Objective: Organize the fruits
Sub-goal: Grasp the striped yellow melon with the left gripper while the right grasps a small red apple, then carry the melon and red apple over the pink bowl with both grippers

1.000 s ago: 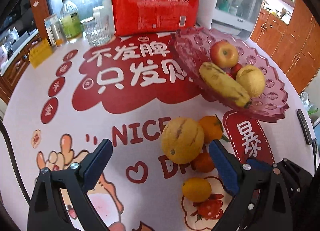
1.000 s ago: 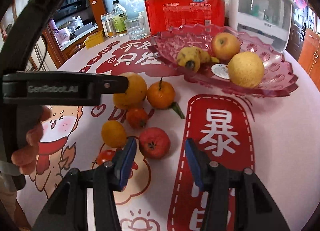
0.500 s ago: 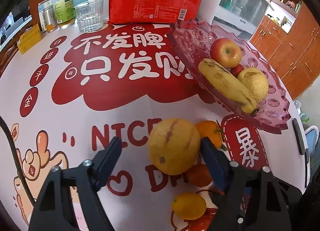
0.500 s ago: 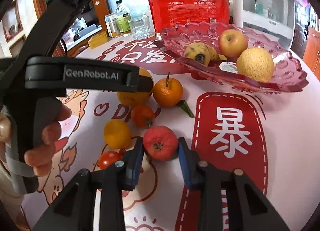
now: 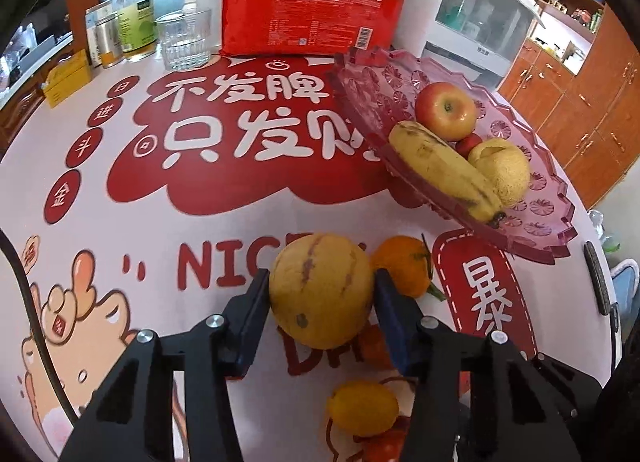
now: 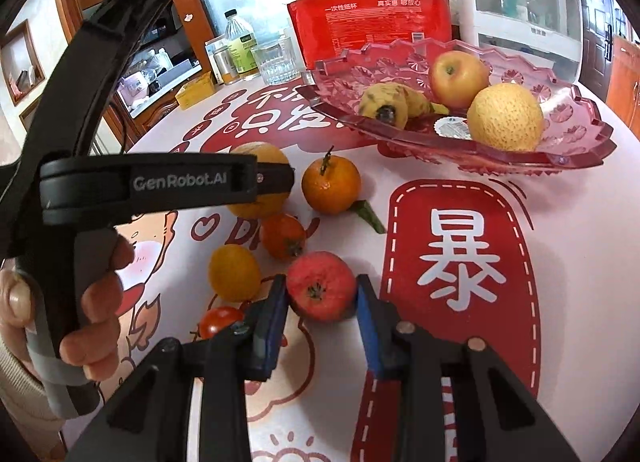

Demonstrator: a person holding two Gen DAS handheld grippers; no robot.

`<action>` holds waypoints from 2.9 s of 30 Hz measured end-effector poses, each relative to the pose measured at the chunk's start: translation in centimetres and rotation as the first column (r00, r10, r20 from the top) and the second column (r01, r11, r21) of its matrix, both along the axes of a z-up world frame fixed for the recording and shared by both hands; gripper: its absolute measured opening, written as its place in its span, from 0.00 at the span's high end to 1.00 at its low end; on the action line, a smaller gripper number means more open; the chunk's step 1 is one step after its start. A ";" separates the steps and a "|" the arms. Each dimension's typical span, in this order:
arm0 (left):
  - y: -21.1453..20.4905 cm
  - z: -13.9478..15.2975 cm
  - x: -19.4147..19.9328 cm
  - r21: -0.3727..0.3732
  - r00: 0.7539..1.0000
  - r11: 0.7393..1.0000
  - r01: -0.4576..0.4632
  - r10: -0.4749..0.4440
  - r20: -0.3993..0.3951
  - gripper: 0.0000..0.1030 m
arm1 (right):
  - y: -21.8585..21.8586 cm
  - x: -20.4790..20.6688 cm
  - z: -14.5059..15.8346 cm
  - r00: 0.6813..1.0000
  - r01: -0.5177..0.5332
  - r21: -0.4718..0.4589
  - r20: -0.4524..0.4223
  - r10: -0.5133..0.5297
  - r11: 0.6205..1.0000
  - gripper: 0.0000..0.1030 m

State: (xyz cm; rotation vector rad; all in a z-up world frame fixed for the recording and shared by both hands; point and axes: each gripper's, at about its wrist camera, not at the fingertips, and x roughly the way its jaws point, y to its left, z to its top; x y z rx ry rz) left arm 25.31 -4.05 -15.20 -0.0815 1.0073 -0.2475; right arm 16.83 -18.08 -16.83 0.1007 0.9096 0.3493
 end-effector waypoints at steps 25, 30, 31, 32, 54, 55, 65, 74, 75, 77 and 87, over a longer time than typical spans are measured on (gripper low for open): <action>-0.9 11.7 -4.1 0.083 0.992 0.997 0.006 -0.017 0.126 0.52 | -4.3 -2.0 11.3 0.983 0.096 0.023 0.158 -0.098 0.995 0.68; -2.0 13.8 -4.2 0.091 0.986 0.996 0.021 -0.036 0.162 0.52 | -6.1 -1.4 13.8 0.972 0.135 0.022 0.193 -0.137 0.991 0.68; -2.2 14.1 -4.1 0.092 0.985 0.995 0.024 -0.040 0.169 0.52 | -6.5 -1.3 14.2 0.969 0.146 0.016 0.200 -0.146 0.989 0.68; -2.5 14.4 -4.0 0.095 0.984 0.995 0.026 -0.042 0.176 0.52 | -6.8 -1.1 14.6 0.967 0.154 0.014 0.205 -0.153 0.988 0.68; -5.7 18.6 2.4 0.131 0.970 0.991 0.005 -0.037 0.240 0.52 | -11.3 7.0 21.8 0.928 0.273 -0.006 0.265 -0.262 0.962 0.68; -5.9 18.4 2.9 0.132 0.969 0.991 -0.002 -0.030 0.244 0.52 | -11.3 7.5 21.8 0.929 0.274 -0.008 0.261 -0.262 0.962 0.68; -7.7 14.0 7.3 0.114 0.987 0.993 -0.002 -0.017 0.162 0.52 | -10.3 11.3 16.9 0.961 0.246 -0.051 0.142 -0.237 0.968 0.68; -8.1 9.6 9.0 0.129 0.996 0.992 0.002 -0.014 0.090 0.52 | -9.8 13.1 12.7 0.974 0.226 -0.075 0.052 -0.223 0.971 0.68; -8.1 9.4 9.1 0.129 0.996 0.992 0.003 -0.014 0.084 0.52 | -9.8 13.2 12.5 0.974 0.225 -0.076 0.047 -0.222 0.971 0.68; -8.1 8.7 9.5 0.125 0.997 0.992 0.008 -0.017 0.071 0.52 | -9.7 13.5 12.0 0.975 0.221 -0.076 0.034 -0.219 0.972 0.68; -8.8 6.2 10.4 0.125 0.999 0.991 0.037 -0.041 0.027 0.52 | -8.9 14.9 9.0 0.983 0.176 -0.064 -0.048 -0.179 0.982 0.68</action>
